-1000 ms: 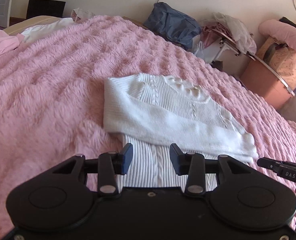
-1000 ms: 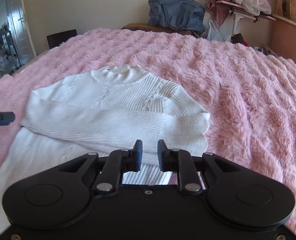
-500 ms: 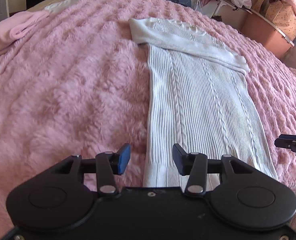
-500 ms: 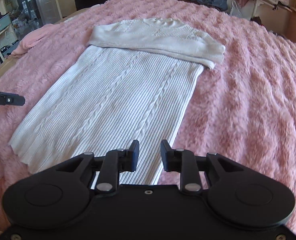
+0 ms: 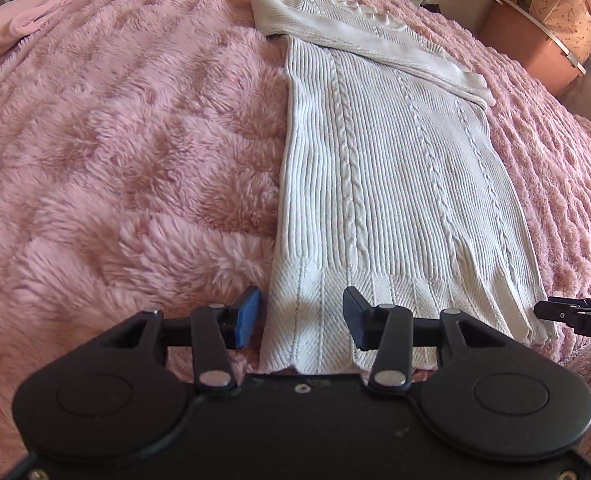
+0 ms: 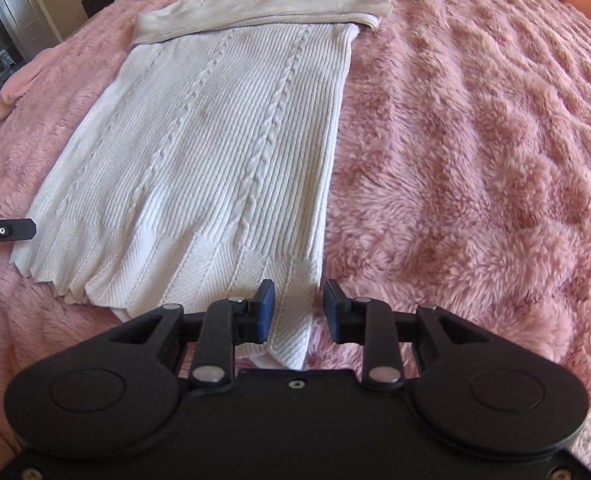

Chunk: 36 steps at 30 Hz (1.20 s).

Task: Fold small clothes
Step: 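Release the sweater and move both tools toward the sweater hem, then grasp the sweater hem with both grippers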

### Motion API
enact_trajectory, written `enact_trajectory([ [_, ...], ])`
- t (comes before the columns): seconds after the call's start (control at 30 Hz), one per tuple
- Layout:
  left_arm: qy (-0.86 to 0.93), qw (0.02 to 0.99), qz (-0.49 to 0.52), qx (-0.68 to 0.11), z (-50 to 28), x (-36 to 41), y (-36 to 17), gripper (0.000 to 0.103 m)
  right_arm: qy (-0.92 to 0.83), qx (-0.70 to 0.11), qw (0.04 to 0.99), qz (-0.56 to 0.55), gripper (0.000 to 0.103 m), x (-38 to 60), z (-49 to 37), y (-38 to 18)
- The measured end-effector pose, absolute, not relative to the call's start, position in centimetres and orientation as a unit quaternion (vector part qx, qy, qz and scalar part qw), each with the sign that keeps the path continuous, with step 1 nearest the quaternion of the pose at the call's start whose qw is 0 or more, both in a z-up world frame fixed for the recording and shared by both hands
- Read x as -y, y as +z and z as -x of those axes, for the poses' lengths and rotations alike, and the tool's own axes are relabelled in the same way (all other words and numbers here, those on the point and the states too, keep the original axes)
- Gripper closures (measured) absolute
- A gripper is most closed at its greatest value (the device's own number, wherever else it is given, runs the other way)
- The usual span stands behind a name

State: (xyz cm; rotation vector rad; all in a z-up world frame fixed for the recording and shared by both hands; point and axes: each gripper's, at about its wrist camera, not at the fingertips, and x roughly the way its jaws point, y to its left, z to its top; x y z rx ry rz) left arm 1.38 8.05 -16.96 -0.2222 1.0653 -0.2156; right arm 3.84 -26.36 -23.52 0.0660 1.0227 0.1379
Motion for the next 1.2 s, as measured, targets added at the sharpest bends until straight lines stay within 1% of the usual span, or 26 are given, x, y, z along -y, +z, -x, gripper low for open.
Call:
enact_trajectory([
  [0.07,-0.108,0.842,0.113,-0.516,-1.5,-8.1,-17.6,0.062,0.066,-0.492,0.867,-0.041,0.075,26.3,-3.8,-23.7],
  [0.13,-0.11,0.837,0.131,-0.52,-1.5,-8.4,-18.0,0.063,0.068,-0.495,0.865,-0.048,0.075,26.3,-3.9,-23.7],
  [0.2,-0.111,0.837,0.138,-0.519,-1.4,-8.6,-18.1,0.068,0.072,-0.498,0.863,-0.054,0.075,26.3,-4.0,-23.7],
  [0.23,-0.114,0.836,0.139,-0.519,-1.4,-8.6,-18.0,0.077,0.073,-0.5,0.861,-0.056,0.075,26.3,-4.0,-23.7],
  [0.27,-0.117,0.835,0.14,-0.519,-1.3,-8.6,-17.9,0.09,0.075,-0.502,0.86,-0.059,0.075,26.3,-4.0,-23.7],
  [0.33,-0.126,0.836,0.134,-0.516,-1.2,-8.4,-17.5,0.097,0.076,-0.504,0.858,-0.064,0.077,26.3,-3.9,-23.7],
  [0.37,-0.128,0.836,0.124,-0.519,-1.3,-8.3,-17.4,0.1,0.074,-0.504,0.858,-0.066,0.082,26.3,-3.9,-23.8],
  [0.4,-0.13,0.836,0.124,-0.519,-1.3,-8.3,-17.2,0.101,0.072,-0.504,0.858,-0.069,0.084,26.3,-3.8,-23.8],
  [0.43,-0.135,0.835,0.134,-0.517,-1.4,-8.5,-17.0,0.101,0.069,-0.504,0.858,-0.075,0.09,26.5,-3.8,-23.7],
  [0.47,-0.139,0.832,0.144,-0.517,-1.4,-8.7,-16.8,0.101,0.067,-0.504,0.857,-0.083,0.094,26.6,-3.7,-23.7],
  [0.53,-0.147,0.829,0.163,-0.514,-1.6,-9.1,-16.4,0.101,0.071,-0.506,0.855,-0.094,0.094,26.9,-3.7,-23.5],
  [0.73,-0.163,0.833,0.159,-0.504,-1.7,-8.4,-15.5,0.101,0.079,-0.497,0.856,-0.119,0.095,27.2,-3.5,-22.8],
  [0.87,-0.174,0.833,0.183,-0.492,-2.2,-8.5,-14.6,0.101,0.089,-0.488,0.856,-0.145,0.096,27.6,-3.6,-22.2],
  [1.07,-0.223,0.856,0.203,-0.419,-4.7,-8.5,-10.3,0.101,0.112,-0.428,0.87,-0.22,0.096,29.2,-4.7,-18.7],
  [1.2,-0.225,0.871,0.203,-0.387,-9.0,-8.3,-7.4,0.101,0.127,-0.378,0.887,-0.232,0.096,29.9,-7.4,-15.6],
])
